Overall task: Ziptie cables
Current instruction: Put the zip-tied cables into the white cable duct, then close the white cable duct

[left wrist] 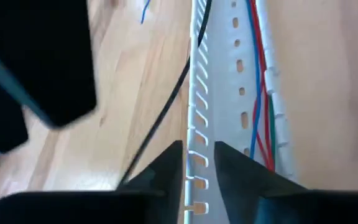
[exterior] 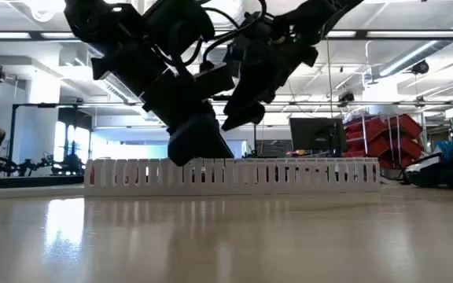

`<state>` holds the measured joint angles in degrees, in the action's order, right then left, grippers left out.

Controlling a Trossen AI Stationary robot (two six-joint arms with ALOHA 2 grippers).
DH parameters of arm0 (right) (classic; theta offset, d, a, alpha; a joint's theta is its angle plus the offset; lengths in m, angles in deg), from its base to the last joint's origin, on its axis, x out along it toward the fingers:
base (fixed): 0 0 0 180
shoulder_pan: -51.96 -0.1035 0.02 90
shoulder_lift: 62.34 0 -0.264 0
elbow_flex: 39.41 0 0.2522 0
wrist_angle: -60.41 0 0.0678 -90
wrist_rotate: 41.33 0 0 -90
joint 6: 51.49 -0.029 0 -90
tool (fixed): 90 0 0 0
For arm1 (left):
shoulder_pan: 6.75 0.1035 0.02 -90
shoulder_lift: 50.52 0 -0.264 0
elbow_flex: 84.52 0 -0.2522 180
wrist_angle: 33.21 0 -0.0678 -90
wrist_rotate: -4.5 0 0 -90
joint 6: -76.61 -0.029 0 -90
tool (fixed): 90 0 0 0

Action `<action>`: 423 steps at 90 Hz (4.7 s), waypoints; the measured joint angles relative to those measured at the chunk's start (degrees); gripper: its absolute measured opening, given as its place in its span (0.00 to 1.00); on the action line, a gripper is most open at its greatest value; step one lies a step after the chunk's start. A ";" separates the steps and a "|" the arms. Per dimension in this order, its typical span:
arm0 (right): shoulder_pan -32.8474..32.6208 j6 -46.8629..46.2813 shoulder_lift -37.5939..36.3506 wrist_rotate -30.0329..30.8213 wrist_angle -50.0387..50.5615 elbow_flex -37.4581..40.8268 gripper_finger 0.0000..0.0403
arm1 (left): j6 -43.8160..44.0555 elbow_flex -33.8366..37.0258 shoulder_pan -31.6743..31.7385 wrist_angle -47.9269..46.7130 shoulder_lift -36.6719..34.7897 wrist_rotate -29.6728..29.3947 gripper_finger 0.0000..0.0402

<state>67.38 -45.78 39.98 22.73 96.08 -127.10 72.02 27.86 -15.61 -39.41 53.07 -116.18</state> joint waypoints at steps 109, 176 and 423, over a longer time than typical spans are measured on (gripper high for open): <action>-24.71 4.43 -15.90 16.52 -25.97 20.81 0.45 | 21.63 14.64 -11.93 -10.93 -31.19 4.26 0.11; -26.54 11.60 -3.05 32.00 -40.54 13.50 0.54 | 19.05 26.37 -12.98 12.89 -25.47 8.34 0.43; -19.34 -7.82 -6.27 49.57 -53.30 22.55 0.81 | 10.83 34.69 -0.55 32.44 -37.91 17.31 0.48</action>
<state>48.03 -53.60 33.71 72.30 42.78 -104.55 82.85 62.55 -16.17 -6.97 15.16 -98.87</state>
